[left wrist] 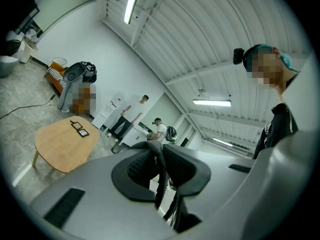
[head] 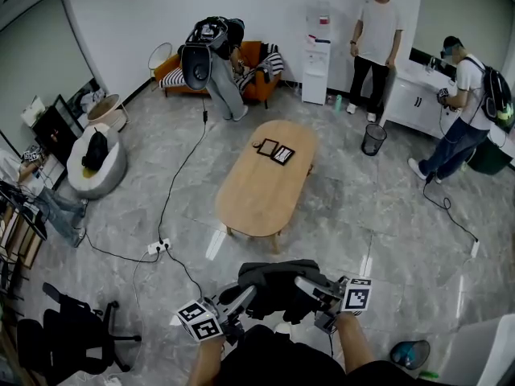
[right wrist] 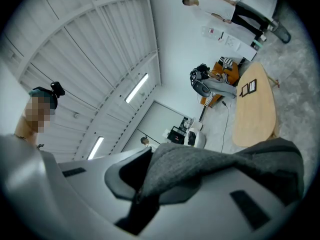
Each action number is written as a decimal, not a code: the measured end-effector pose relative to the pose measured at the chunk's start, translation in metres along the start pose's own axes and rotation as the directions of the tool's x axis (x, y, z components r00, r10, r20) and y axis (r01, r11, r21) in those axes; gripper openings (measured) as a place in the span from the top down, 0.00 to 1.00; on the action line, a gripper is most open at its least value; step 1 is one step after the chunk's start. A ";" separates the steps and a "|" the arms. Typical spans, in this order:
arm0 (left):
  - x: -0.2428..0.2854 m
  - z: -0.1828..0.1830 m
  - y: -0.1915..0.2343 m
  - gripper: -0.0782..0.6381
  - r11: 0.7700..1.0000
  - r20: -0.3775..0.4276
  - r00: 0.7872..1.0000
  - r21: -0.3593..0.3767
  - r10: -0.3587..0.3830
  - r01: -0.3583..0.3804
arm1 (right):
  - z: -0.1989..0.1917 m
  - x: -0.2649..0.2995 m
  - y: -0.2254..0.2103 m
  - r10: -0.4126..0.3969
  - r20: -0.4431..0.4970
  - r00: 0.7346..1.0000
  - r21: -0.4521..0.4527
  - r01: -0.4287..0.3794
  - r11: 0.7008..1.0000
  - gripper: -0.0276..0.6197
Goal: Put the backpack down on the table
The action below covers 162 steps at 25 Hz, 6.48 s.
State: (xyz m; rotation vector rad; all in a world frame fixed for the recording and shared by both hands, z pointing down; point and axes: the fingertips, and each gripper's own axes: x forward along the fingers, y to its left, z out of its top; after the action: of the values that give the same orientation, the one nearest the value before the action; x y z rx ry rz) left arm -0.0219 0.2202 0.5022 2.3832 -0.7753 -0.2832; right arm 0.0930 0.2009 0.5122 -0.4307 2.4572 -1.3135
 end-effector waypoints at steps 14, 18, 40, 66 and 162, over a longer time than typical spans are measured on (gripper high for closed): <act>0.024 0.011 0.013 0.81 1.000 -0.008 1.000 -0.001 0.003 -0.003 | 0.023 0.004 -0.015 -0.007 -0.004 1.000 -0.003 0.007 1.000 0.88; 0.026 0.016 0.022 0.81 1.000 -0.003 1.000 0.005 -0.008 0.008 | 0.026 0.011 -0.022 -0.008 0.002 1.000 -0.002 0.008 1.000 0.88; 0.073 0.068 0.106 0.81 0.999 -0.018 1.000 -0.025 -0.023 0.023 | 0.094 0.070 -0.083 -0.040 0.022 0.999 0.014 0.040 0.999 0.88; 0.114 0.152 0.199 0.81 0.998 -0.022 0.997 0.004 -0.068 0.068 | 0.173 0.161 -0.133 -0.064 0.048 0.997 -0.007 0.064 0.998 0.88; 0.320 0.226 0.510 0.80 0.986 -0.211 0.969 -0.080 0.128 -0.147 | 0.318 0.297 -0.441 -0.276 -0.233 0.932 0.181 0.321 0.930 0.84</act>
State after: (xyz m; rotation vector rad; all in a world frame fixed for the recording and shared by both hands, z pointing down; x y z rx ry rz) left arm -0.0830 -0.4073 0.6312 2.2146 -0.8059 -0.0147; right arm 0.0059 -0.3906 0.6742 -0.6670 2.4398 -1.8130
